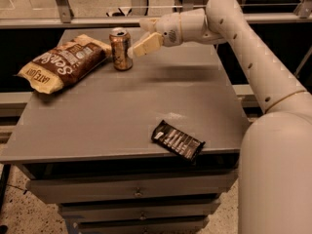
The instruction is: Move orange can near brown chip bag
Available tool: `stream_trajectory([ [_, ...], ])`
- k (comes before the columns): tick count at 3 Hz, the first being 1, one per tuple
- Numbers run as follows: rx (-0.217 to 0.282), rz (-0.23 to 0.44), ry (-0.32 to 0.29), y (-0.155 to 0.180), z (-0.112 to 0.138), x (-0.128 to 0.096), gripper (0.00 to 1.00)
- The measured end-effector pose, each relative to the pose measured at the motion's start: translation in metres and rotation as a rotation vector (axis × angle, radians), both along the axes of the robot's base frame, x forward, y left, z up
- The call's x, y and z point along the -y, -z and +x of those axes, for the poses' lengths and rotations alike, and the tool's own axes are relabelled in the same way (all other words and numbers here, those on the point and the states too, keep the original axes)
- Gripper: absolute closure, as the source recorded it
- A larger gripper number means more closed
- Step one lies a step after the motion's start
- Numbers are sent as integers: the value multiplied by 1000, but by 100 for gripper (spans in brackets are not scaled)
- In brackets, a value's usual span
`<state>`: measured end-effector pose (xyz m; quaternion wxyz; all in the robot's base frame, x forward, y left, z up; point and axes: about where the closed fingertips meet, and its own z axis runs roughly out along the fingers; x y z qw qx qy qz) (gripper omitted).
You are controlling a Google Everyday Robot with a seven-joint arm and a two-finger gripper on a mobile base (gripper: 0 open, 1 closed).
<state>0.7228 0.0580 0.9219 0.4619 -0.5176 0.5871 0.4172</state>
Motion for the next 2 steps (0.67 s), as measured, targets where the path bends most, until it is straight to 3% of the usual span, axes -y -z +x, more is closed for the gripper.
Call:
stream_trajectory([
  [1, 43, 48, 72, -25, -6, 62, 0],
  [2, 44, 49, 89, -25, -6, 75, 0],
])
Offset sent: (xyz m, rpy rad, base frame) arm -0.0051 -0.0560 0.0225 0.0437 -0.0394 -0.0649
